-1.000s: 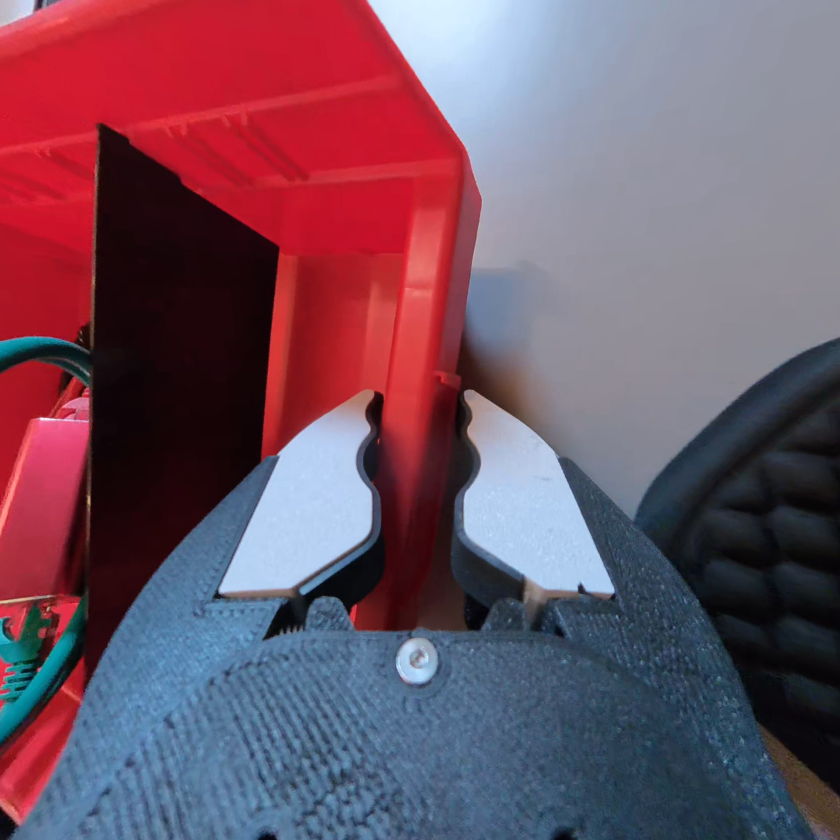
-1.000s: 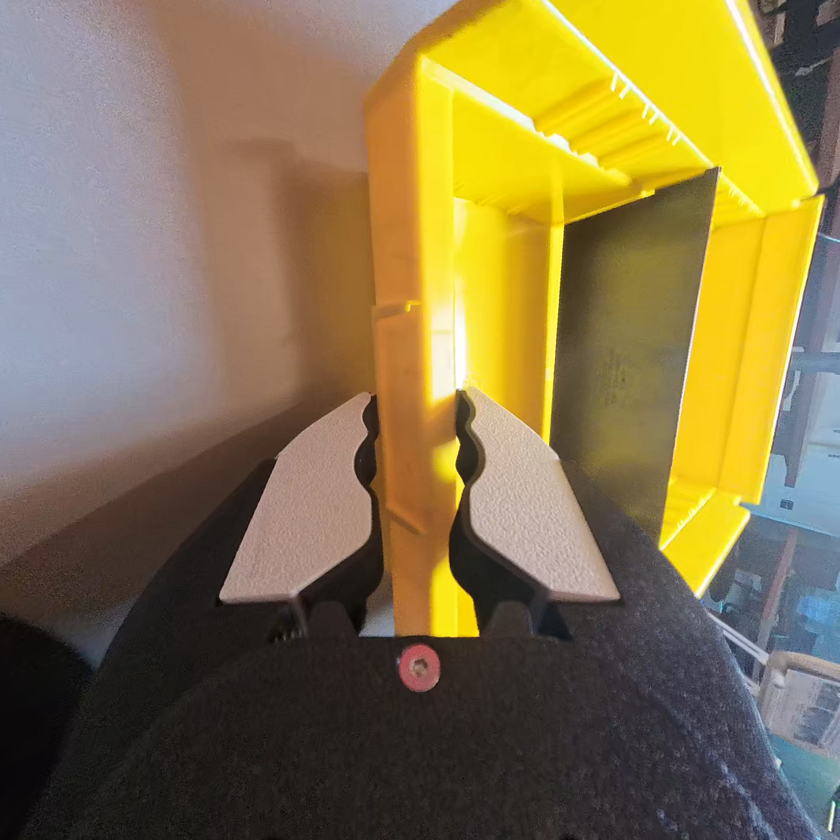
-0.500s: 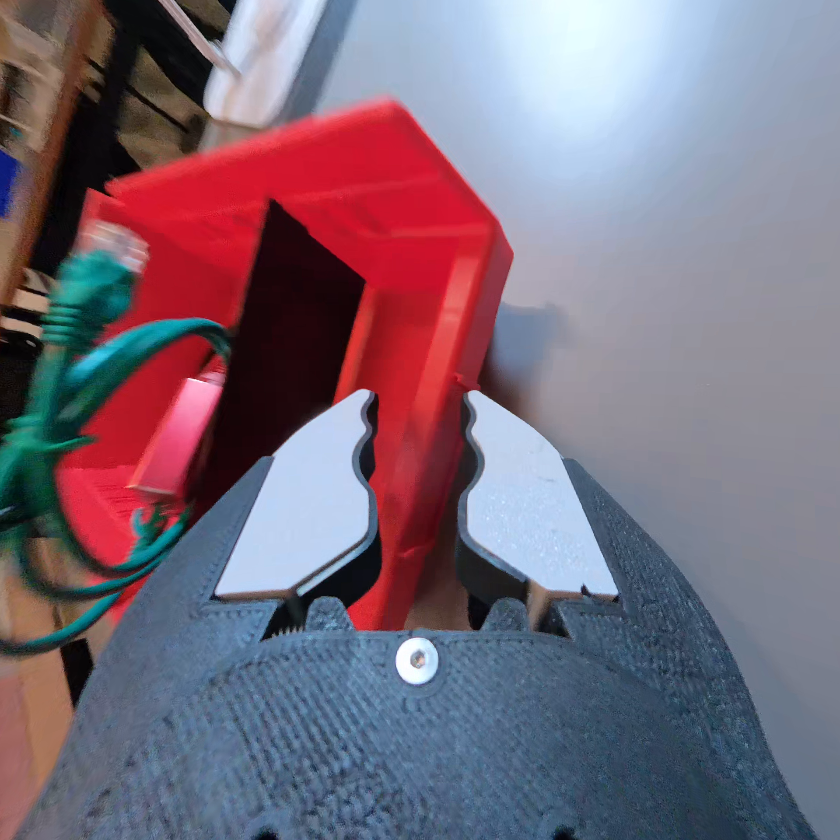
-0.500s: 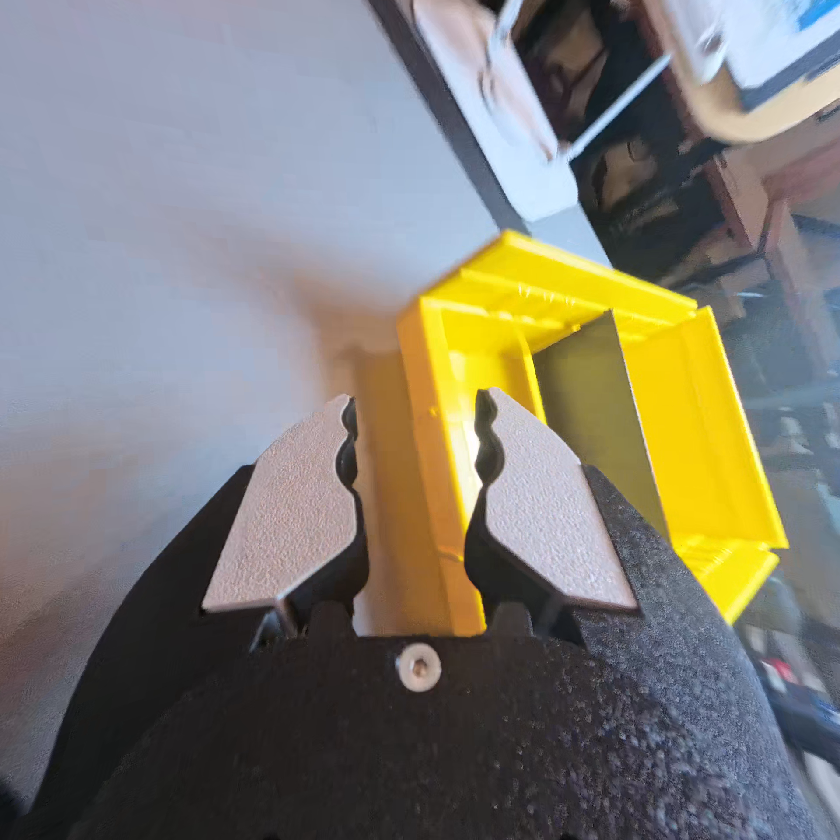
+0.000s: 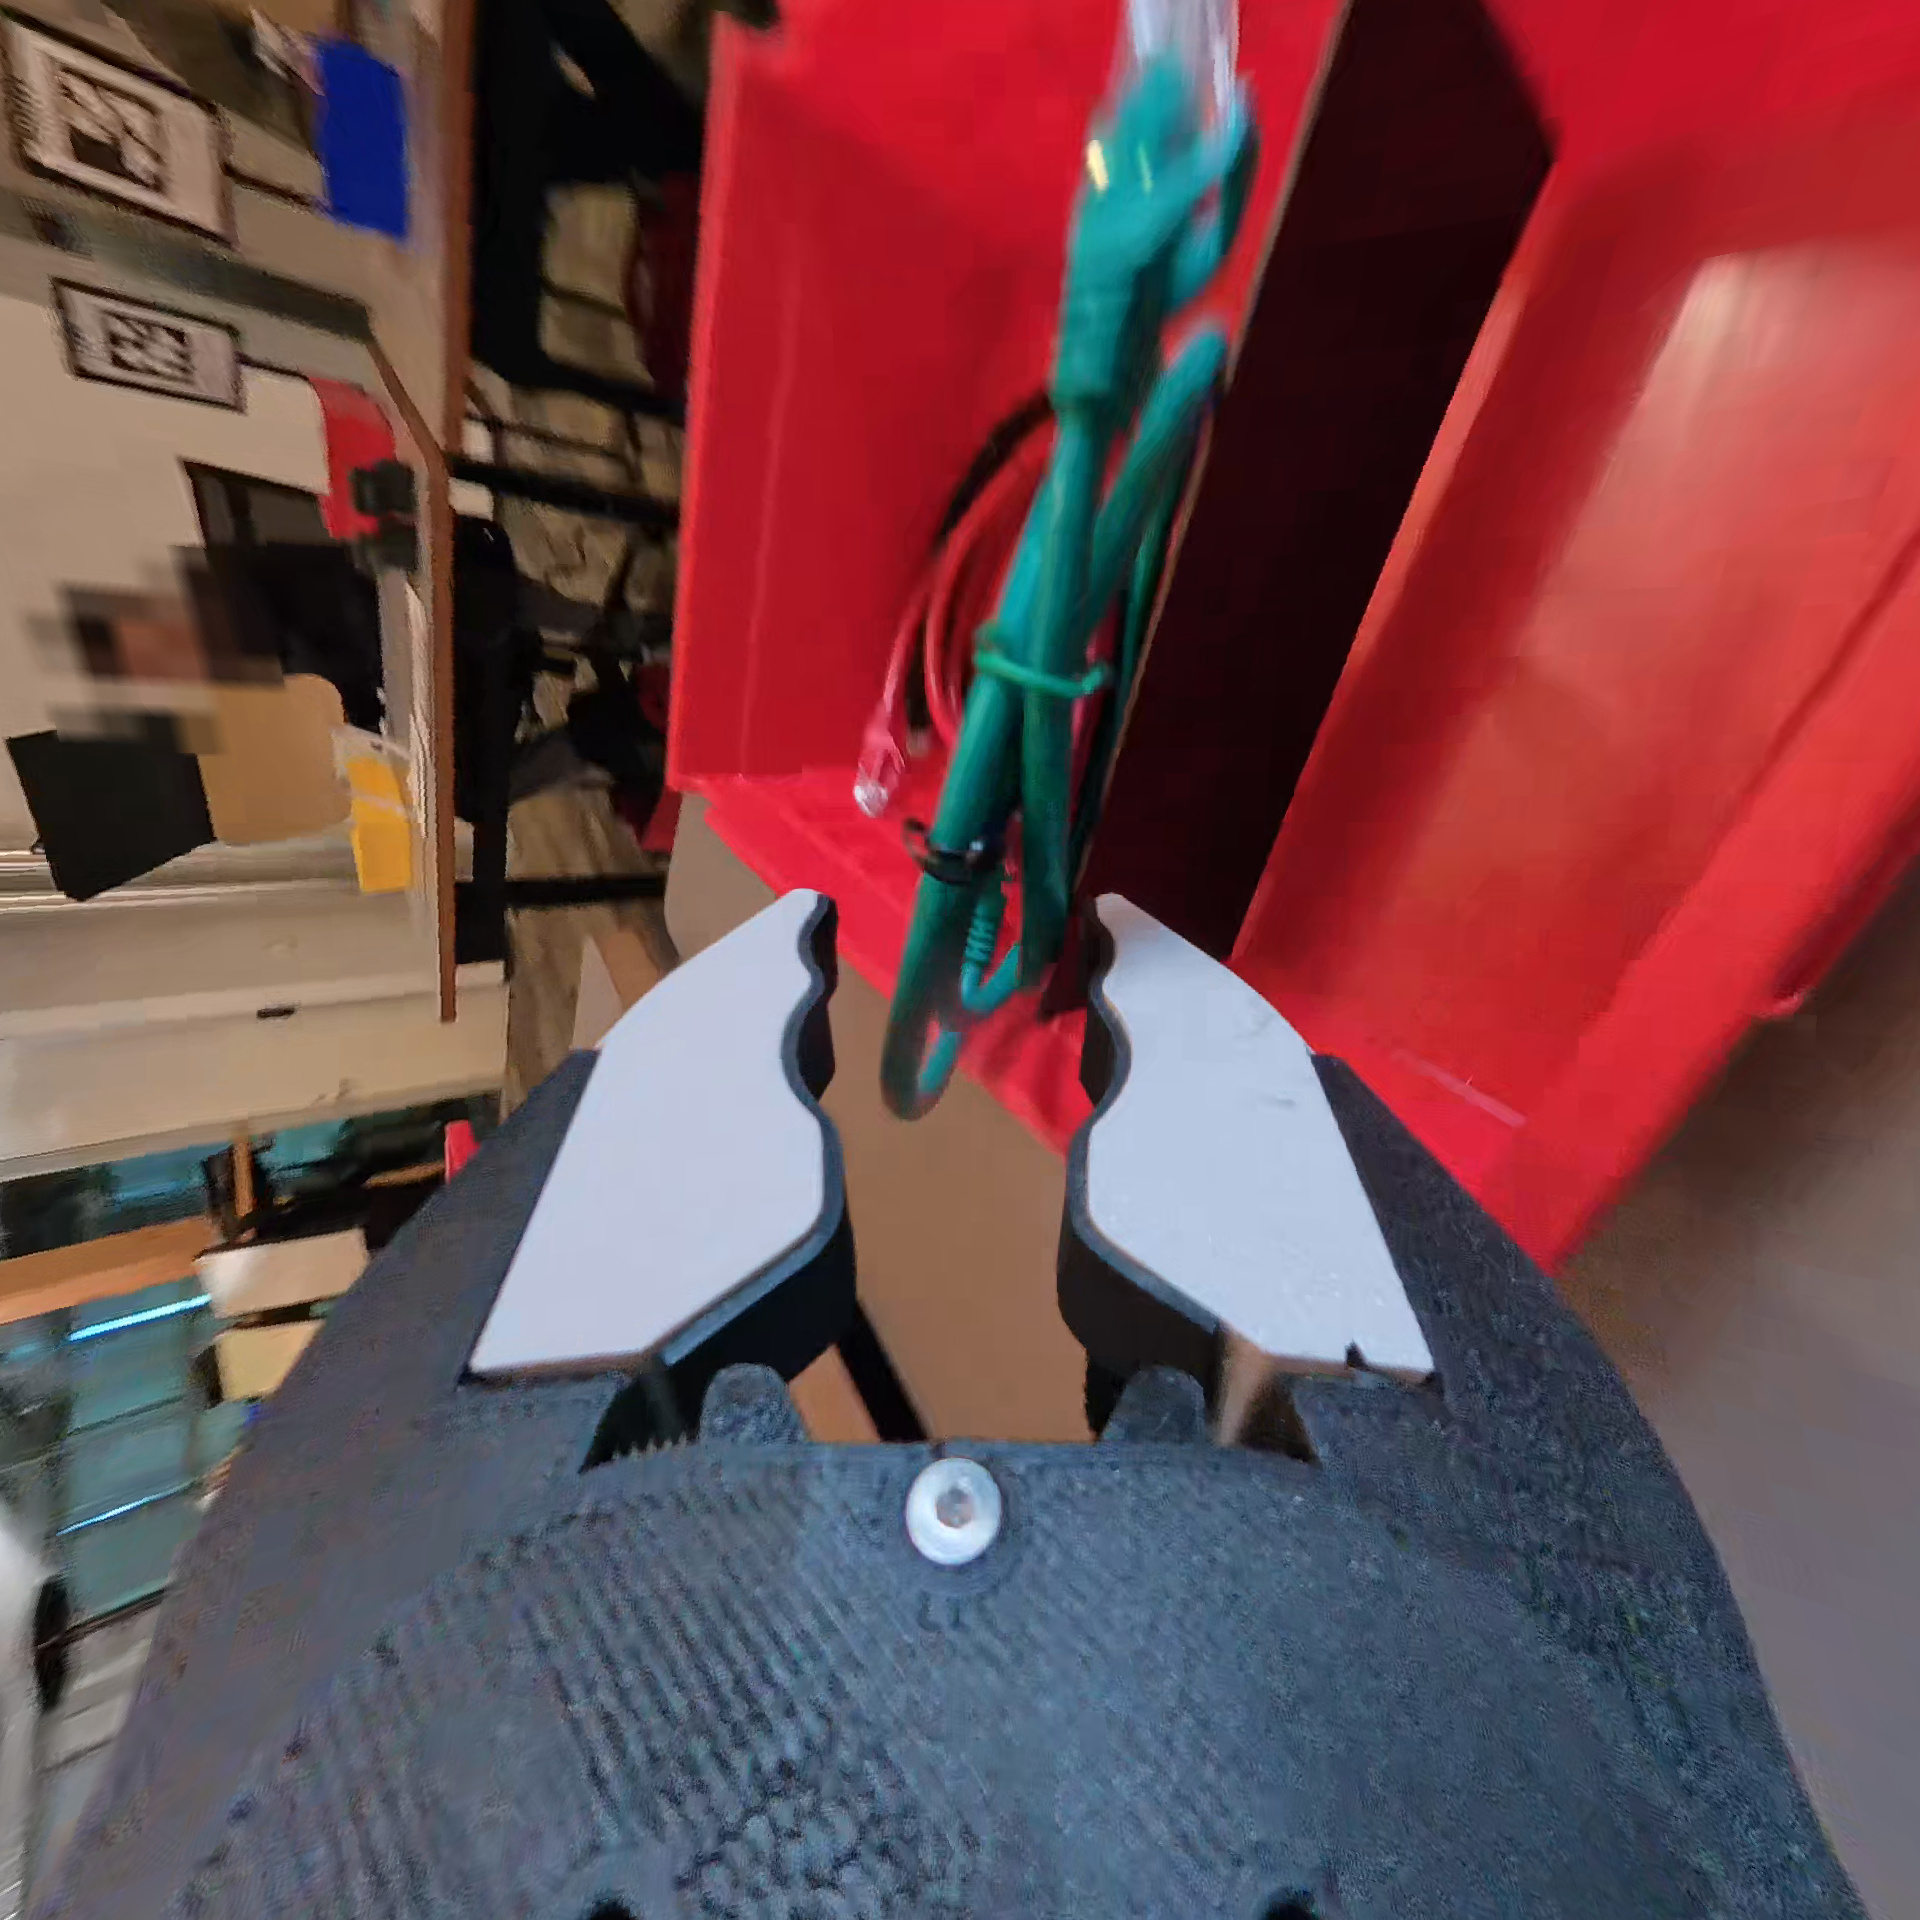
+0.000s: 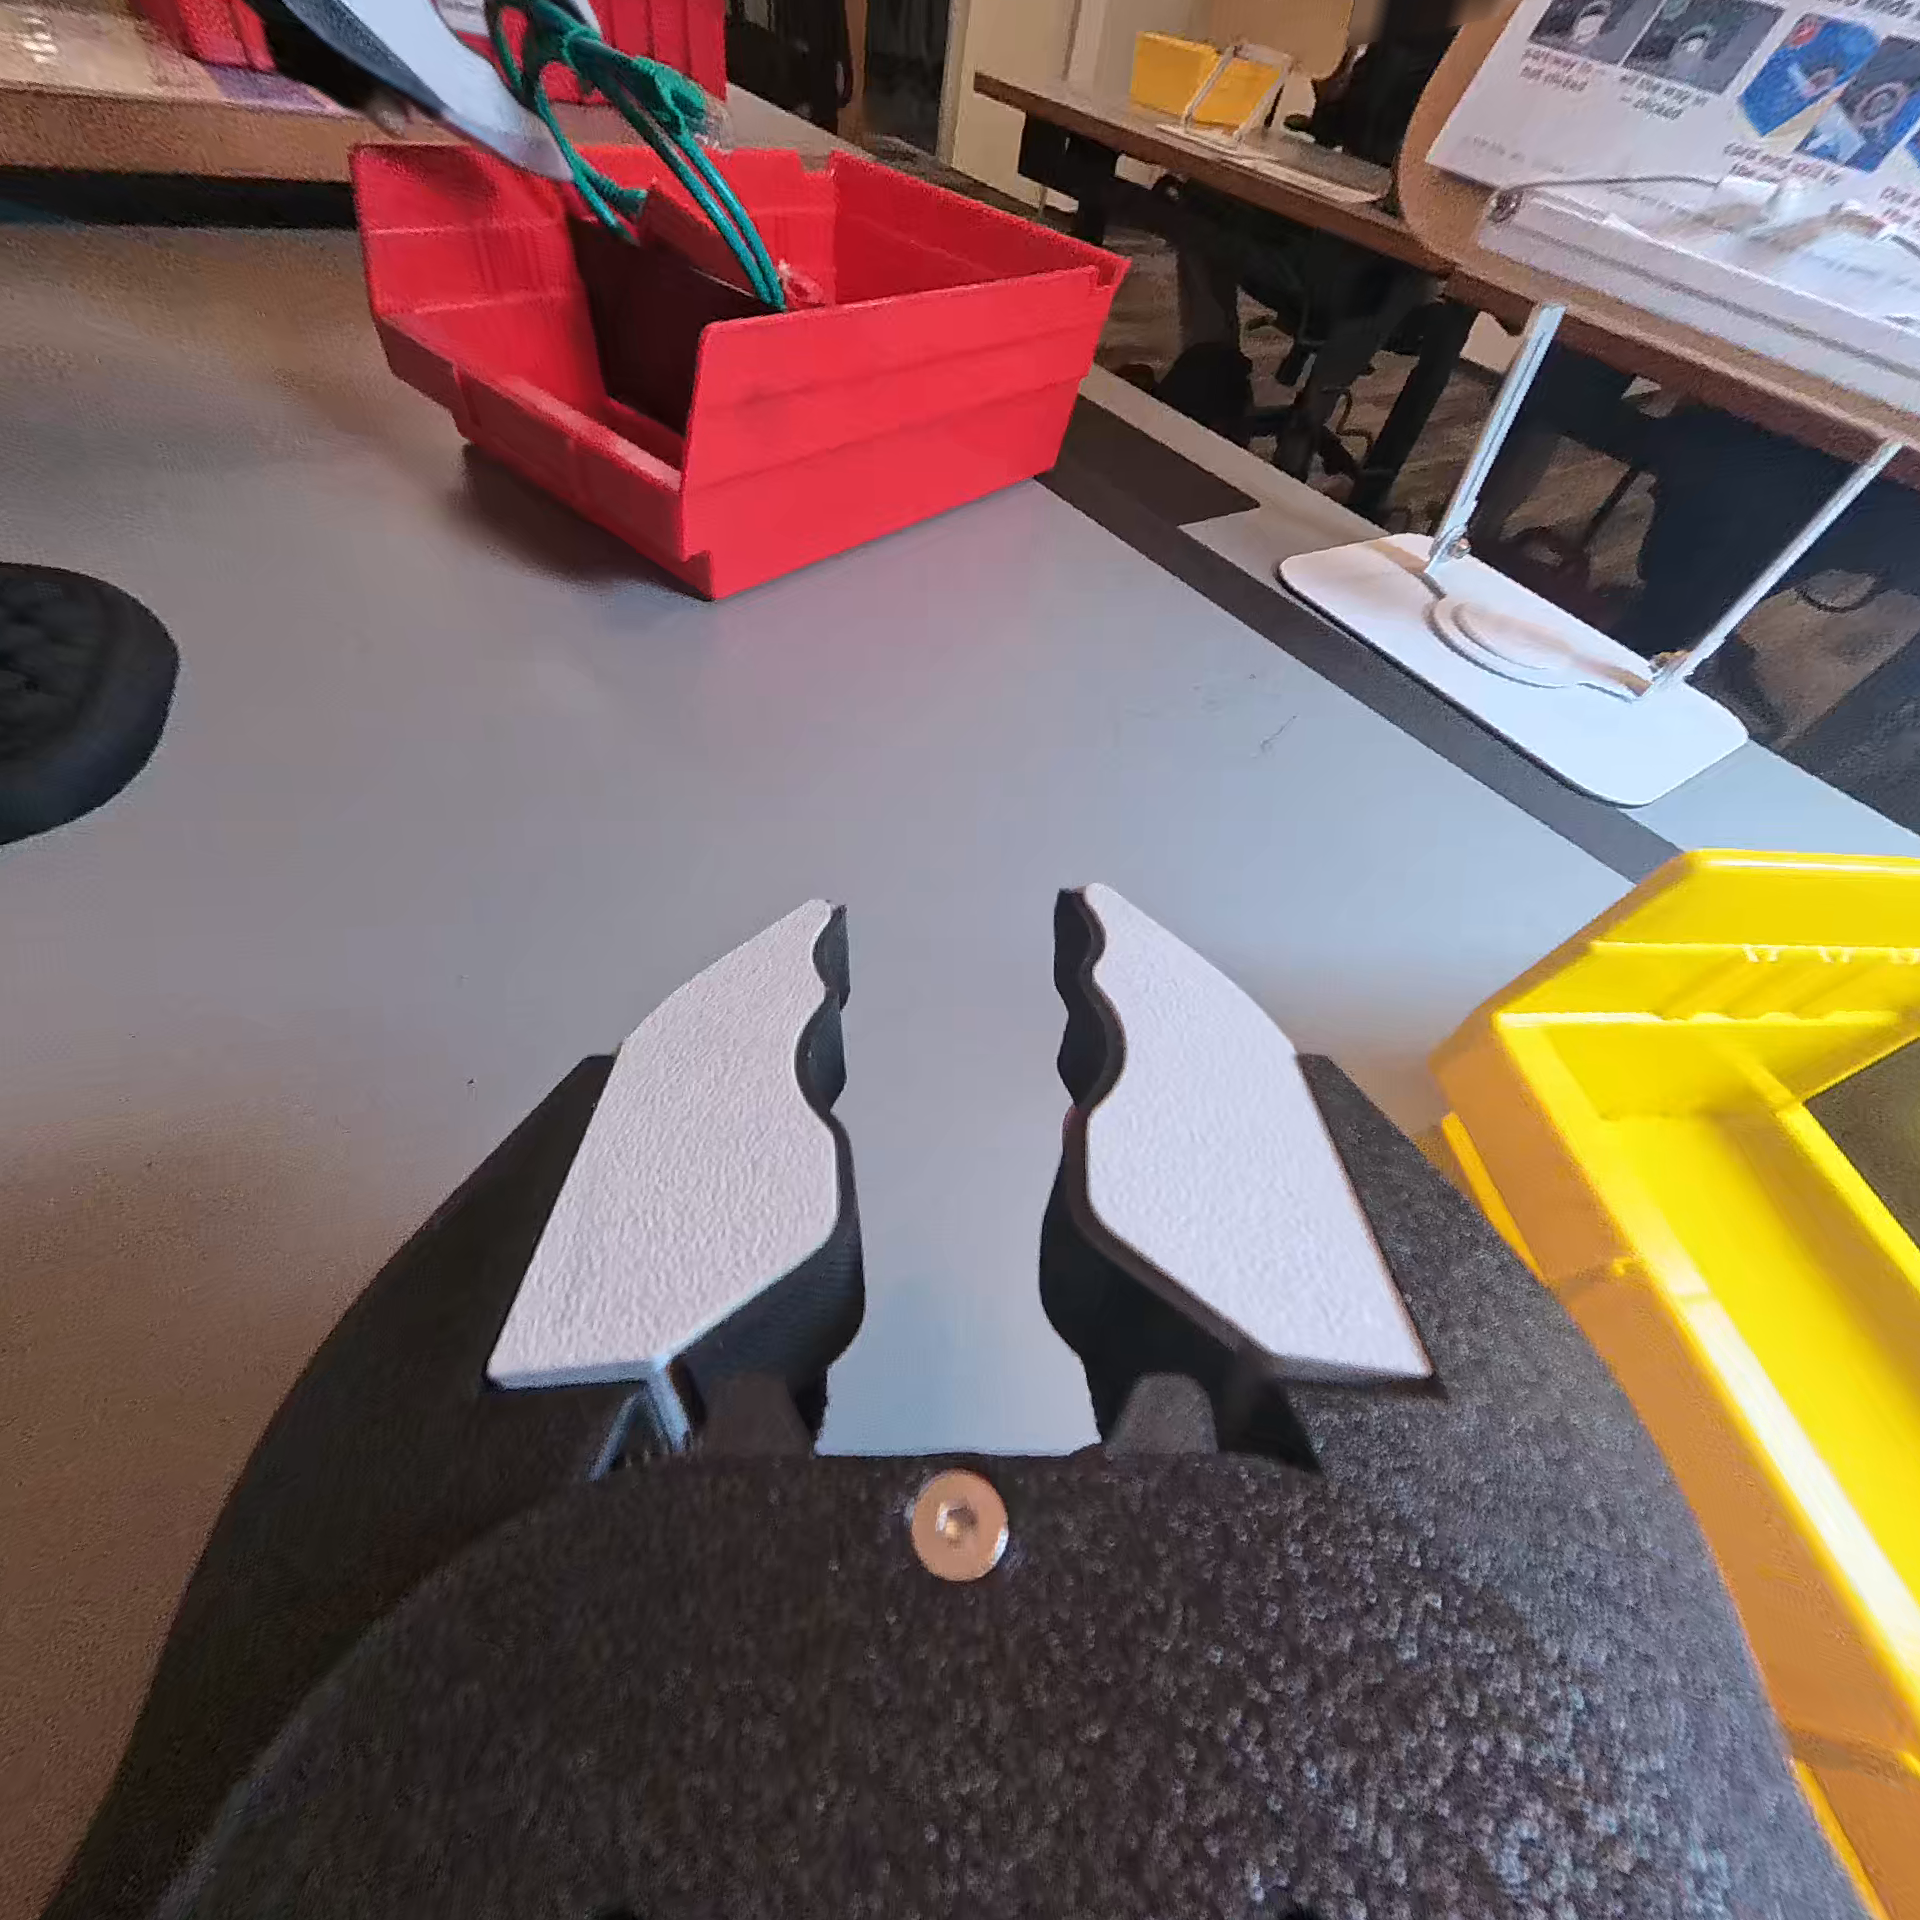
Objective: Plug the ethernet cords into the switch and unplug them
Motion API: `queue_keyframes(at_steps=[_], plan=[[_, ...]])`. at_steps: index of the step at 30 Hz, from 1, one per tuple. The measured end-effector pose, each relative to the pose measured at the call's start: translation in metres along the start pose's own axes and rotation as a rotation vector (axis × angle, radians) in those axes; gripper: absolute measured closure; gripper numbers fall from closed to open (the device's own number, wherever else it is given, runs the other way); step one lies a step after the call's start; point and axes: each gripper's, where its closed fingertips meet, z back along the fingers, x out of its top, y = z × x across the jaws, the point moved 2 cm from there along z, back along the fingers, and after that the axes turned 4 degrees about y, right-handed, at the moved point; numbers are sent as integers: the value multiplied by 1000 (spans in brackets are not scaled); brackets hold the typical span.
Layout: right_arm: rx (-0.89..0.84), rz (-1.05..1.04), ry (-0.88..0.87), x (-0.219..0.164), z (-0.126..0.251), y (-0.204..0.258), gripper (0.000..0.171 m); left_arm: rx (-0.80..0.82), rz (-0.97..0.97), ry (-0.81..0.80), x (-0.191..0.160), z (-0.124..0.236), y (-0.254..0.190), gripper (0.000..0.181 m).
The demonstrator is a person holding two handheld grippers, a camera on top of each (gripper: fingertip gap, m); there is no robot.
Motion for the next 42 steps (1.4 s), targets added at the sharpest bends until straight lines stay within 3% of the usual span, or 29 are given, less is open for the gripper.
queue_keyframes(at_steps=[3, 7, 13, 25, 36, 42], plan=[[14, -16, 3, -4, -1, 0, 135, -43, -65, 84, -9, -18, -4, 155], [21, -62, 4, -6, -2, -4, 136, -52, -85, 85, -3, -15, 4, 176], [22, -50, 2, -3, -2, -1, 138, -2, -79, -13, 28, 15, 32, 176], [31, -25, -59, 20, 0, 2, 138, 152, -60, -278, 120, 116, 98, 176], [40, 119, -221, 116, -17, 18, 131, 245, -91, -468, 190, 205, 130, 175], [68, 76, -312, 171, -24, 34, 108, 106, -80, -687, 249, 258, 84, 176]])
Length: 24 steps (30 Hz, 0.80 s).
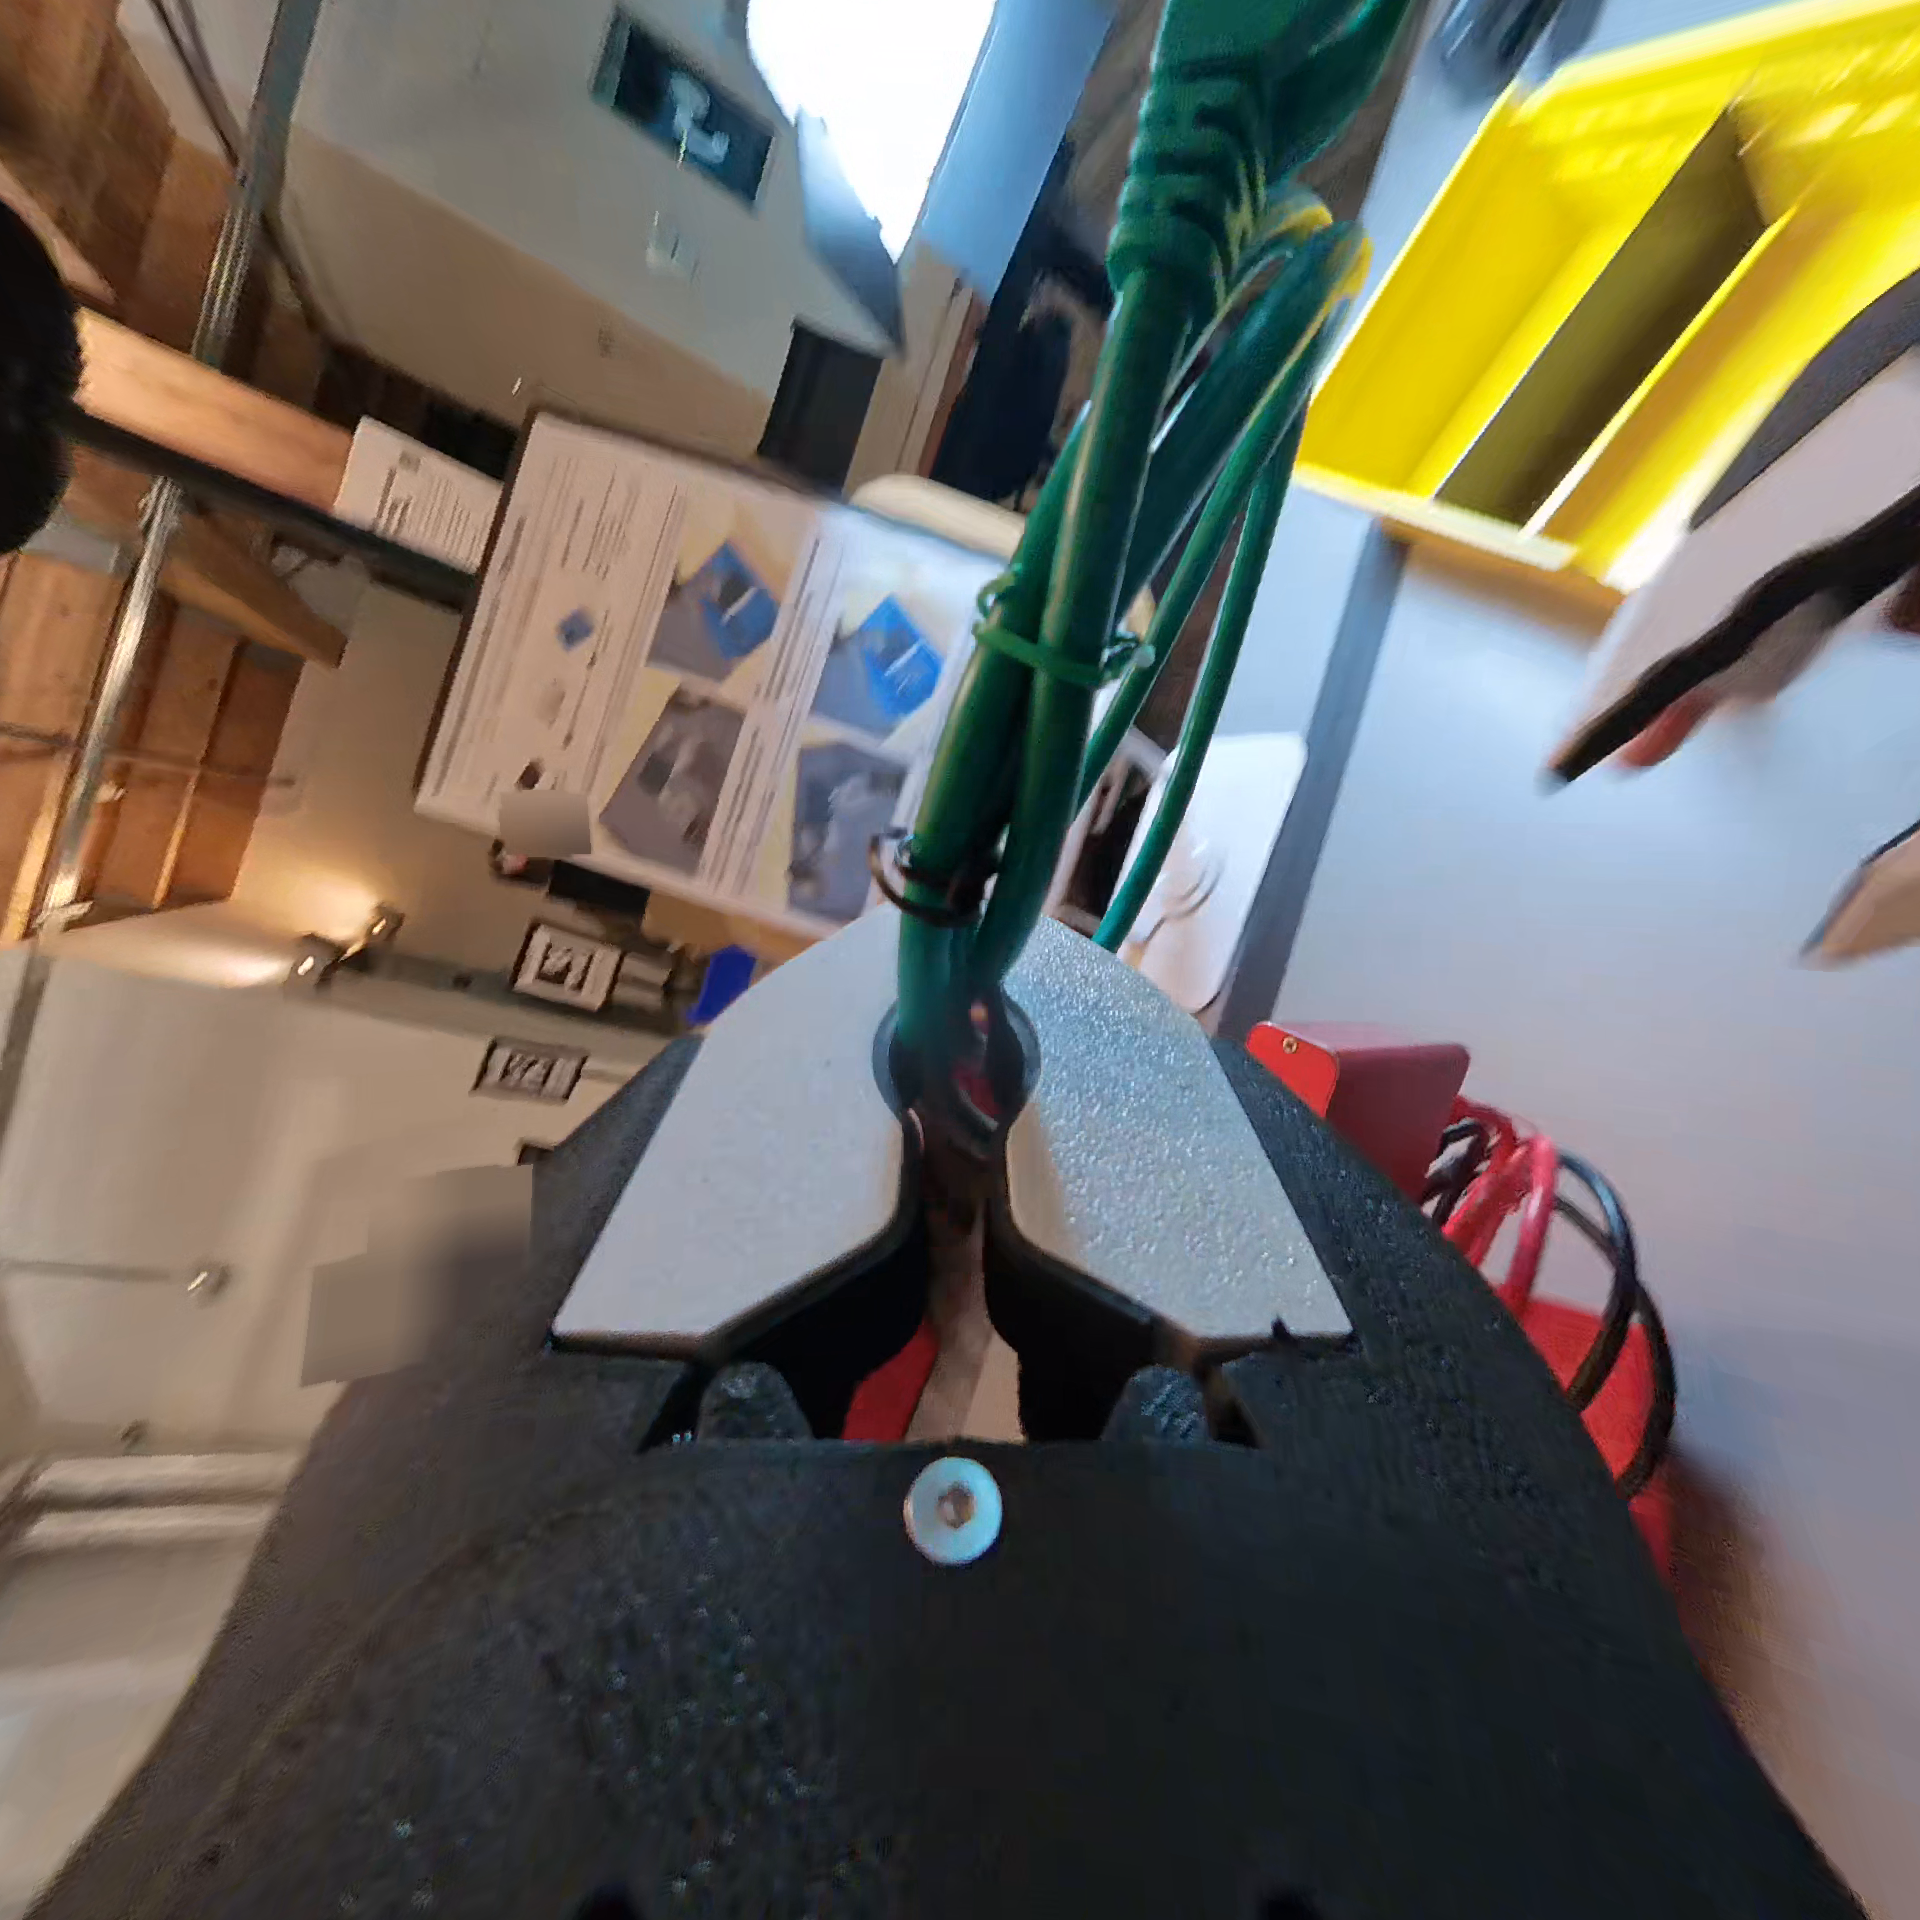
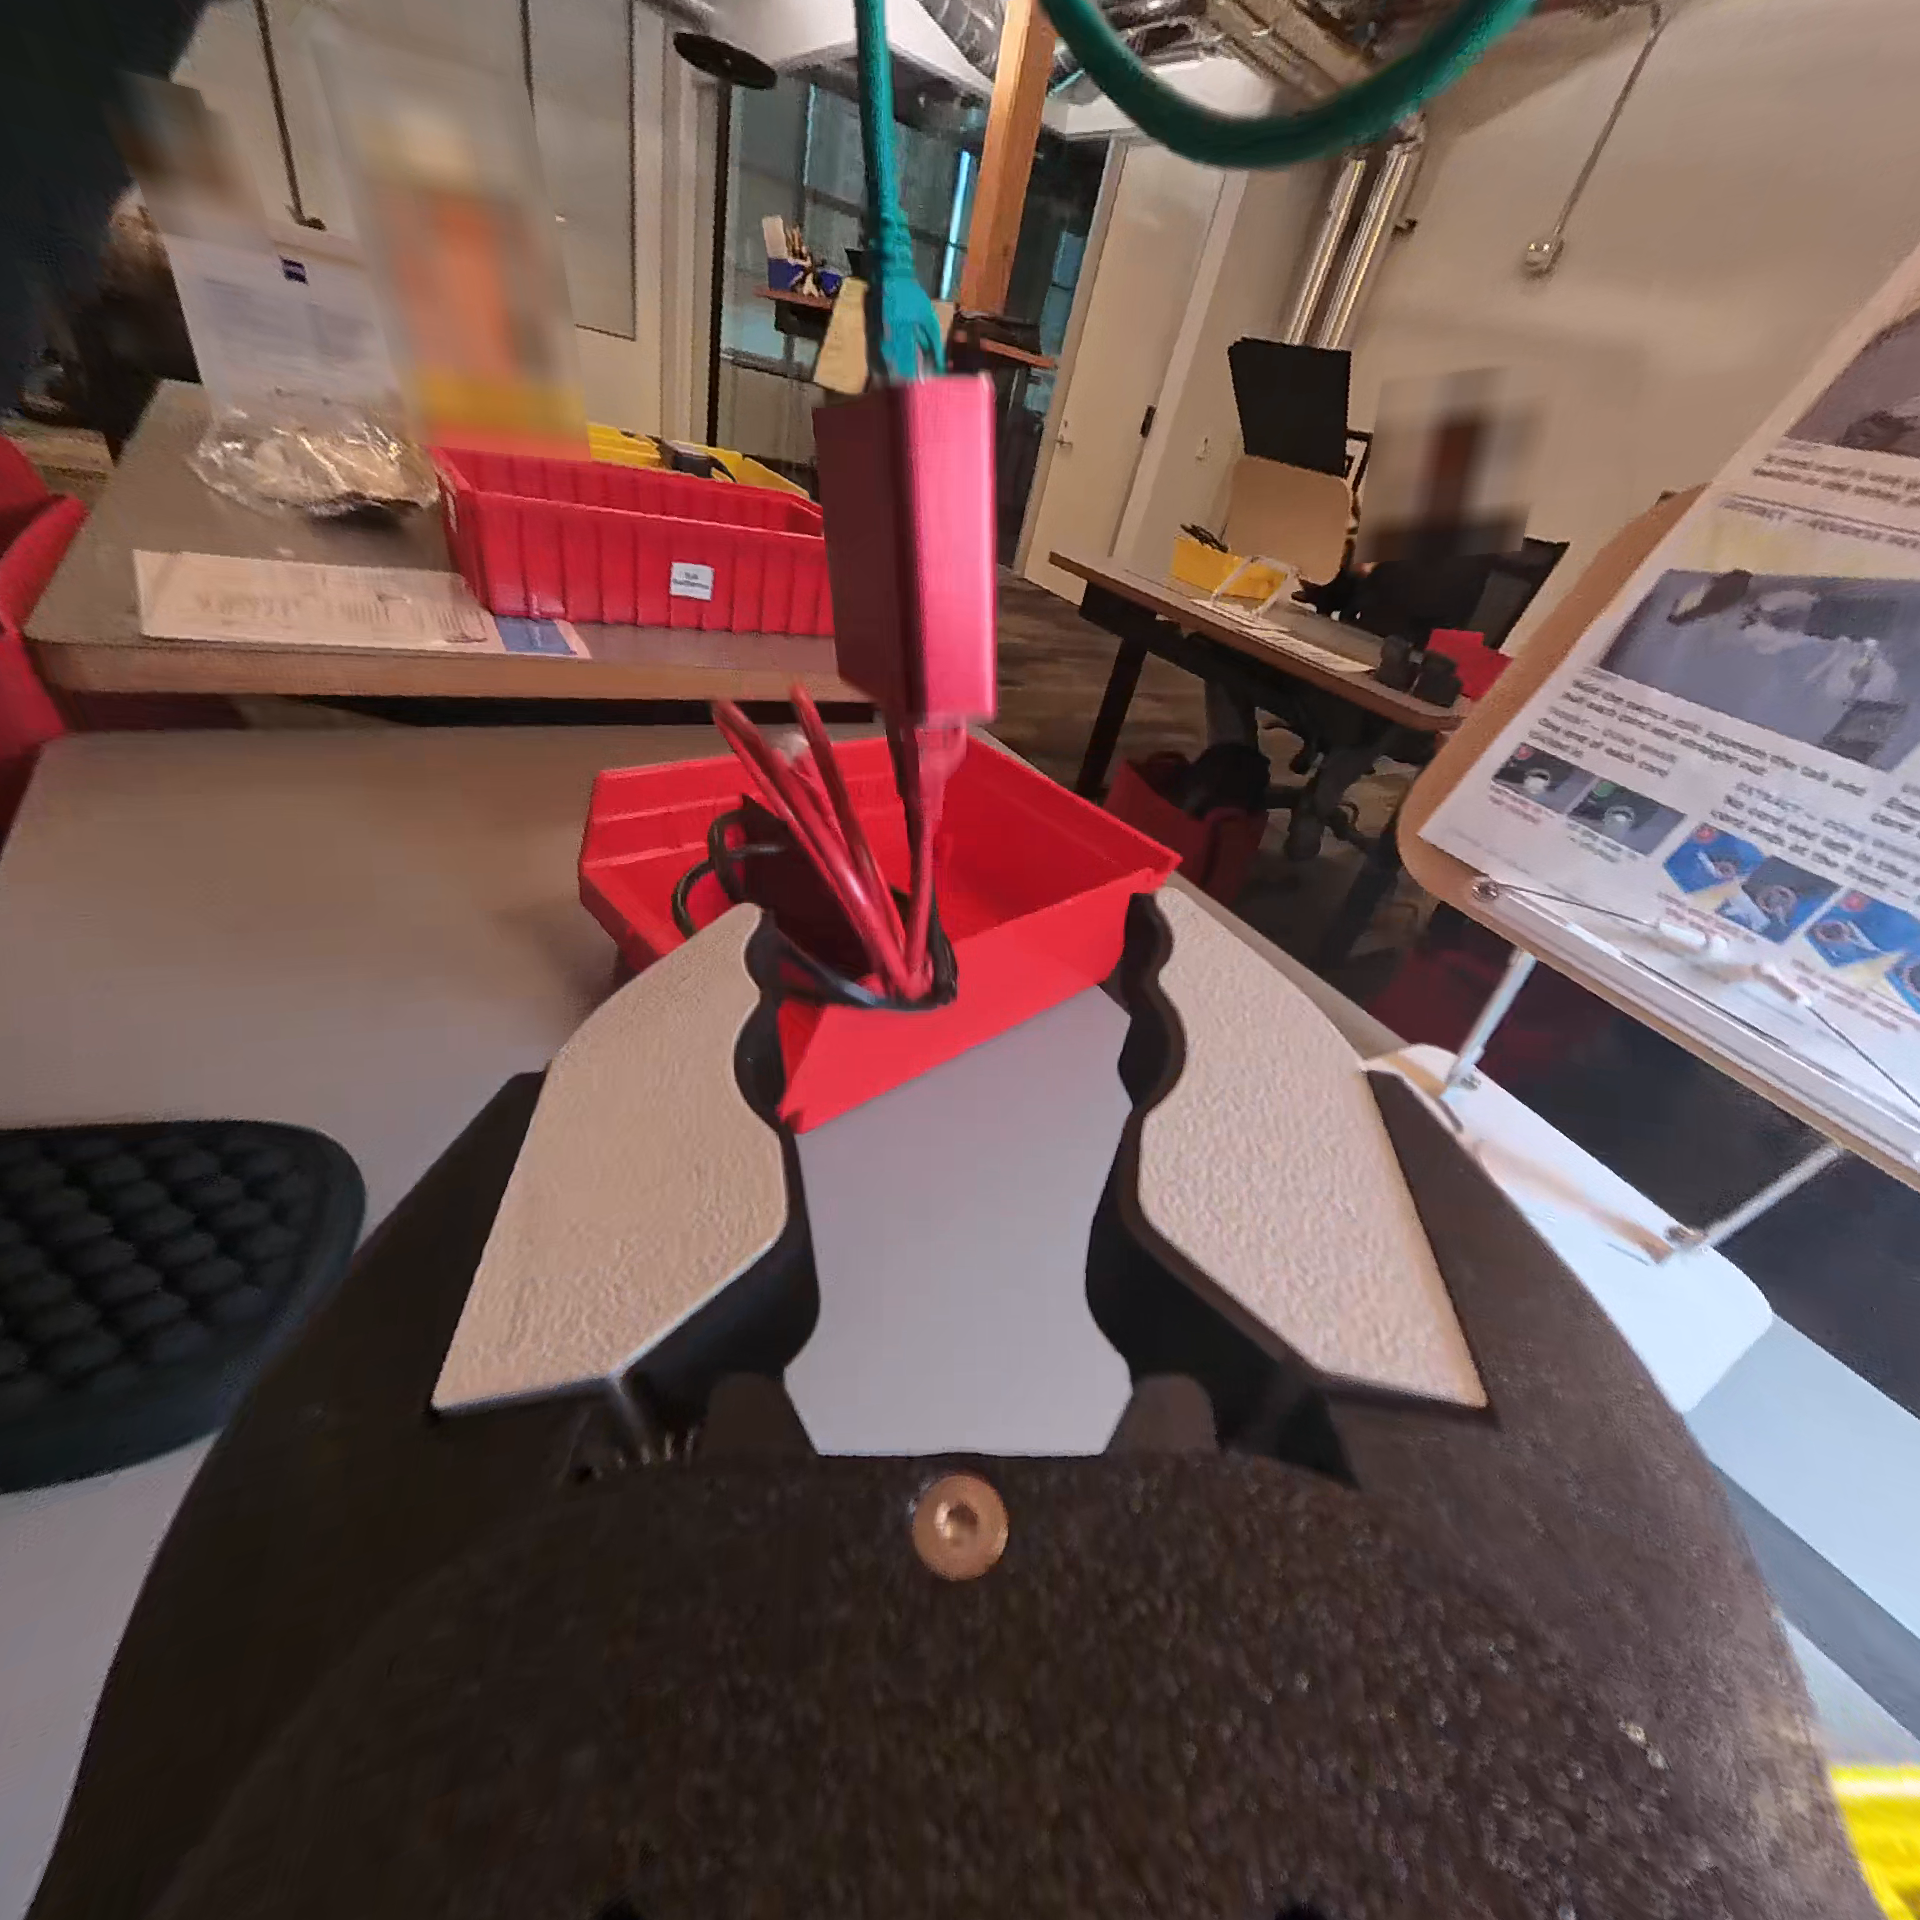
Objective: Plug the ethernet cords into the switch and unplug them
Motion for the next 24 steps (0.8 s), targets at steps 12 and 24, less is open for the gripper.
queue_keyframes(at_steps=[12, 24], plan=[[-197, 412, -58, 10, 9, -16, 142, -387, 196, -286, 53, -3, -90, 165], [-209, 1270, 81, -27, 59, -14, 141, -975, 441, -317, -51, 41, -175, 135]])
